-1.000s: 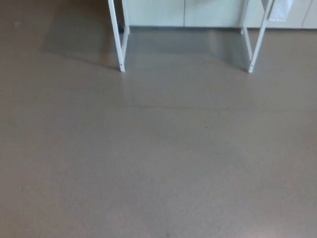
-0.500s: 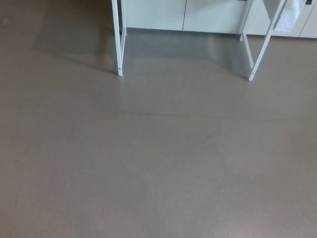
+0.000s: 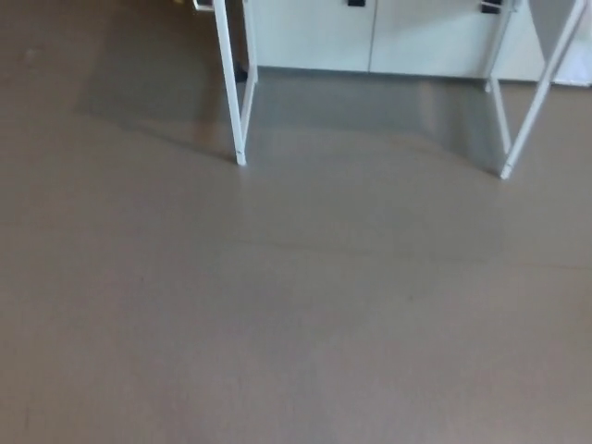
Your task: The robot walks towards a desk on which a file tray is kept in the middle and a toilet paper roll is kept on its right. The robot uses its right hand to hook on finger in the gap of the roll and grabs it, lifts it and places it on the tray.
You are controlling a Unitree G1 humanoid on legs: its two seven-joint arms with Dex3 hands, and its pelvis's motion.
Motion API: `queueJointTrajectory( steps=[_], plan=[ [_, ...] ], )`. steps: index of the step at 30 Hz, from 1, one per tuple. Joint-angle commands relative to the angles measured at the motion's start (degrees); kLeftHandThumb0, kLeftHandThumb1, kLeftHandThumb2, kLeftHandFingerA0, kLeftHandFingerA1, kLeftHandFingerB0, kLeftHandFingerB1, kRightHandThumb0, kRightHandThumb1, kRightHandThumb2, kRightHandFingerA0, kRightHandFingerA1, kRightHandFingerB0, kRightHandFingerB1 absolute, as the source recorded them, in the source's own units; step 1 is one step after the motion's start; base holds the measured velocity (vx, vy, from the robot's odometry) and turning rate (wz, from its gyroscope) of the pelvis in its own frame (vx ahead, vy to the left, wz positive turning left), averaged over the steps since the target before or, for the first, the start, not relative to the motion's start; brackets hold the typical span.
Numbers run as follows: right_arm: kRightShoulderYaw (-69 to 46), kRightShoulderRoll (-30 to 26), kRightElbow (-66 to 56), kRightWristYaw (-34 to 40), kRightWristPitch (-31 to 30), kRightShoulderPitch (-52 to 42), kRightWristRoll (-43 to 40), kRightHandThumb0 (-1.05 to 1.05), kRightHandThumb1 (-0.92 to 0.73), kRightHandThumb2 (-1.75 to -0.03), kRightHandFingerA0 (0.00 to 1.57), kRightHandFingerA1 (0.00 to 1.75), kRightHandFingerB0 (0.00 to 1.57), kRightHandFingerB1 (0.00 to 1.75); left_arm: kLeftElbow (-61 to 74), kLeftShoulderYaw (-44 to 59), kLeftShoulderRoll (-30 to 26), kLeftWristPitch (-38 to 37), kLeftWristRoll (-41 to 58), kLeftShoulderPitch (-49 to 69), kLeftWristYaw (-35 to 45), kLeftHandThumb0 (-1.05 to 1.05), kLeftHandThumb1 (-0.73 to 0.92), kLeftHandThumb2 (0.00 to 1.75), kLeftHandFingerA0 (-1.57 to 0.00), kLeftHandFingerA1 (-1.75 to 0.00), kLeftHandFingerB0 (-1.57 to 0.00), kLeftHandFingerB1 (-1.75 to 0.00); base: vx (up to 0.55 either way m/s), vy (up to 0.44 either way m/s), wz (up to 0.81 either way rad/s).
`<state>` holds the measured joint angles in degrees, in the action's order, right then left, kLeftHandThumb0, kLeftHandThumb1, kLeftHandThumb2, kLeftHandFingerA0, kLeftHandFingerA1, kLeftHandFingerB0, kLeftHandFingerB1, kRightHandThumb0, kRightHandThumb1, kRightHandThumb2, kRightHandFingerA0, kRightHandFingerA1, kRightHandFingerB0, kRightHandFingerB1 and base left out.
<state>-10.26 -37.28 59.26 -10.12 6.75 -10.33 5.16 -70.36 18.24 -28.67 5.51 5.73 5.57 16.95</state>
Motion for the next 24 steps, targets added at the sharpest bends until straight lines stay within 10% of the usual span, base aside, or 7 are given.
queueJointTrajectory(
  steps=[1,3,4,14,19,20,24],
  plan=[
    [-0.99,0.35,-2.41,0.46,-7.74,0.81,-1.64,-0.39,-0.54,-0.7,0.02,0.23,0.05,0.21,-0.12,-0.13,-0.56,-0.69,0.29,0.4,0.64,-0.84,0.79,1.15,0.0,-0.35,-0.12,-0.29,0.37,-0.121,-0.02],
    [0.82,-0.87,-0.33,0.33,-4.61,1.35,0.62,-0.39,-0.56,-0.66,0.06,0.28,0.06,0.25,-0.42,1.17,-0.25,0.14,1.47,0.27,0.22,-0.81,0.91,0.71,-0.15,-0.47,-0.13,-0.35,0.36,-0.084,0.01],
    [1.37,-1.23,0.63,0.29,-4.25,1.88,1.13,-0.4,-0.58,-0.6,0.04,0.25,0.06,0.24,-0.25,0.49,-0.18,-0.24,0.59,0.31,-0.64,-0.8,0.75,1.08,-0.2,-0.56,-0.12,-0.48,0.35,-0.042,-0.05],
    [1.54,-0.08,0.27,4.19,-6.05,5.34,0.12,-0.31,-0.56,-0.61,0.11,0.39,0.12,0.33,0.27,-0.64,0.55,0.45,0.37,0.13,-1.85,-0.81,0.92,0.71,-0.16,-0.46,-0.13,-0.35,0.54,0.103,-0.3],
    [2.74,-0.88,3.12,4.06,-8.77,7.03,1.56,-0.46,-0.49,-0.67,0.08,0.38,0.05,0.33,0.24,-0.58,0.63,-0.33,0.7,0.52,-1.16,-0.81,0.77,1.14,-0.14,-0.55,0.0,-0.43,0.42,0.043,0.05],
    [1.15,-0.82,2.9,2.37,-7.06,6.68,-0.38,-0.33,-0.57,-0.57,0.09,0.31,0.1,0.28,0.24,-1.23,0.96,-1.16,-0.18,0.72,-2.58,-0.82,0.92,0.71,-0.16,-0.45,-0.13,-0.36,0.43,-0.069,0.17],
    [4.83,-1.25,2.98,7.71,-7.52,8.07,4.68,-0.24,-0.39,-0.91,0.09,0.52,0.07,0.49,1.06,-1.01,0.89,-0.88,0.45,1.17,-1.04,-0.37,0.53,1.13,0.0,-0.51,0.0,-0.5,0.45,-0.119,0.26]
  ],
)
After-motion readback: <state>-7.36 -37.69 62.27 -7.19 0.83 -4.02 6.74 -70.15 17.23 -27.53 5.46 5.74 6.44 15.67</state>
